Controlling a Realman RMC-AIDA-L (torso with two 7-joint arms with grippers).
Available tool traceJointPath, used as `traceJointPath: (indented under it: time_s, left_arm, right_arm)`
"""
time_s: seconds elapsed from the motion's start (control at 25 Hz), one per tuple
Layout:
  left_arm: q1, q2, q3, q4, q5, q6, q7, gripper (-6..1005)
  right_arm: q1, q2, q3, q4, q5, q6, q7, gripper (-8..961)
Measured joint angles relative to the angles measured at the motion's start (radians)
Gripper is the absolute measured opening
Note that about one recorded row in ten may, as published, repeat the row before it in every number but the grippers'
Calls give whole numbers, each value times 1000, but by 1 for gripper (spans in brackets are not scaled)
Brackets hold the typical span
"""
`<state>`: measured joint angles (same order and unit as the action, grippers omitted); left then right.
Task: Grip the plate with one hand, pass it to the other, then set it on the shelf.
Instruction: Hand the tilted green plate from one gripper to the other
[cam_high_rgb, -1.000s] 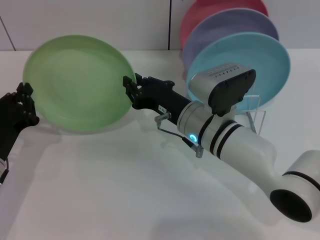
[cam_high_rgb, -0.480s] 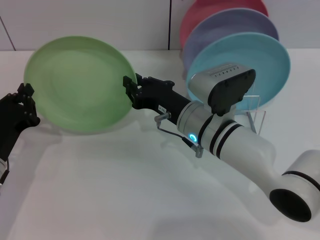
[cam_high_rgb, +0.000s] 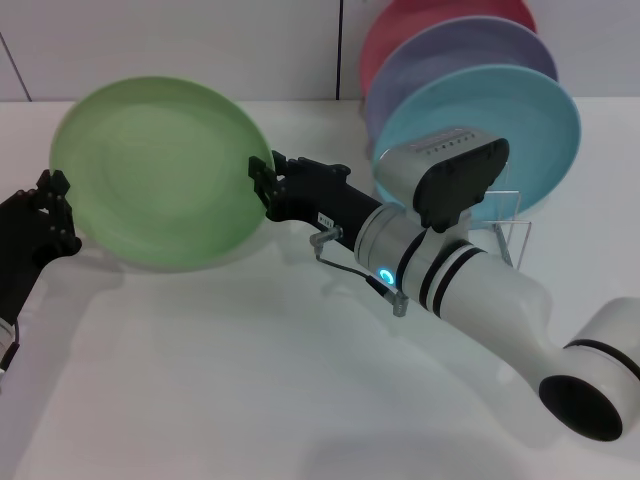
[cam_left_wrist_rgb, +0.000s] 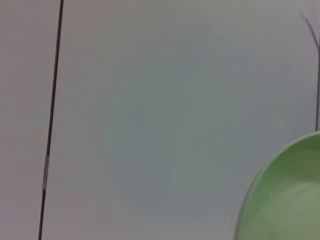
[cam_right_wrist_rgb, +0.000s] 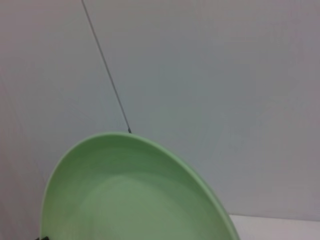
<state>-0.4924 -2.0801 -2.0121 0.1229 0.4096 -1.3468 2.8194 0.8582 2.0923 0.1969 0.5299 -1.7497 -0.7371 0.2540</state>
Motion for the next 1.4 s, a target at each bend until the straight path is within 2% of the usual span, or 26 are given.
traceJointPath:
  time_s: [1.4]
  left_arm:
    - [3, 0, 0, -6, 0, 22, 5, 112]
  right_arm:
    - [-15, 0, 38, 9, -25, 19, -180, 205]
